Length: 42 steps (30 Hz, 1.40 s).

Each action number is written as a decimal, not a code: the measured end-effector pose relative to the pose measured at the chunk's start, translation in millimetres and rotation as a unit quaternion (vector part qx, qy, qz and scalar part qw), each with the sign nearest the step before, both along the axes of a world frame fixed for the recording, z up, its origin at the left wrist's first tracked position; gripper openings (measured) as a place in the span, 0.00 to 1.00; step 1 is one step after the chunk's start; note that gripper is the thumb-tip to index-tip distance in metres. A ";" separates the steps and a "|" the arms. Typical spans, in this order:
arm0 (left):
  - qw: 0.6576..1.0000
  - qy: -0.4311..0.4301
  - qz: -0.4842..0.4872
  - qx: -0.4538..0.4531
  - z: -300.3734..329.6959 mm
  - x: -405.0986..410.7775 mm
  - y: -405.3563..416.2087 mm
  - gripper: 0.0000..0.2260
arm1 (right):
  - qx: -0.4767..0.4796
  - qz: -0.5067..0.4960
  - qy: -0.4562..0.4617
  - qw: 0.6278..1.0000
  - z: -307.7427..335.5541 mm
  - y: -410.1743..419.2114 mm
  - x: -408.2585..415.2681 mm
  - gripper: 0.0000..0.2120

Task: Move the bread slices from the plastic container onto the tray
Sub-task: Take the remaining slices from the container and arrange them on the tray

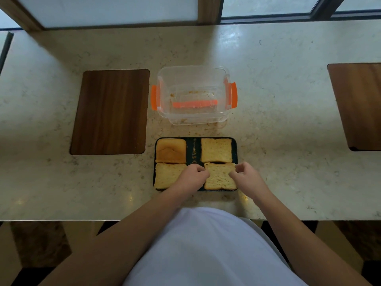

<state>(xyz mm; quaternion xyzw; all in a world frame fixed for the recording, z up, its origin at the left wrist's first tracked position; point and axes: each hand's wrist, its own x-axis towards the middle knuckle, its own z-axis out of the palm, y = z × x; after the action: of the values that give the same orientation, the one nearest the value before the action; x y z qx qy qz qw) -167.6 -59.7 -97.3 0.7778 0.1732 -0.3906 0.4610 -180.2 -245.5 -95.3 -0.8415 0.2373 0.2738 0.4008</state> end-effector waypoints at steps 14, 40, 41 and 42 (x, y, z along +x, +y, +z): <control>1.000 0.006 0.029 -0.002 -2.0 2.5 23.0 0.02 | 0.036 0.002 0.018 0.999 2.7 15.3 6.1 0.18; 0.999 -0.022 0.034 -0.009 -9.4 32.9 15.2 0.22 | 0.031 0.011 0.012 0.999 2.4 22.6 36.9 0.27; 0.999 -0.020 0.039 -0.011 -9.9 33.2 13.6 0.21 | 0.032 0.012 0.011 0.999 2.2 21.5 37.1 0.27; 0.999 -0.017 0.043 -0.016 -9.9 33.1 12.0 0.20 | 0.033 0.012 0.010 0.999 1.9 20.4 37.3 0.27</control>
<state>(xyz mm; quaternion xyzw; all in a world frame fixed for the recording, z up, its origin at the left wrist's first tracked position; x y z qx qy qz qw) -134.5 -47.7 -107.2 0.7689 0.1922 -0.3600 0.4921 -142.9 -225.1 -93.4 -0.8280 0.2219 0.2944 0.4226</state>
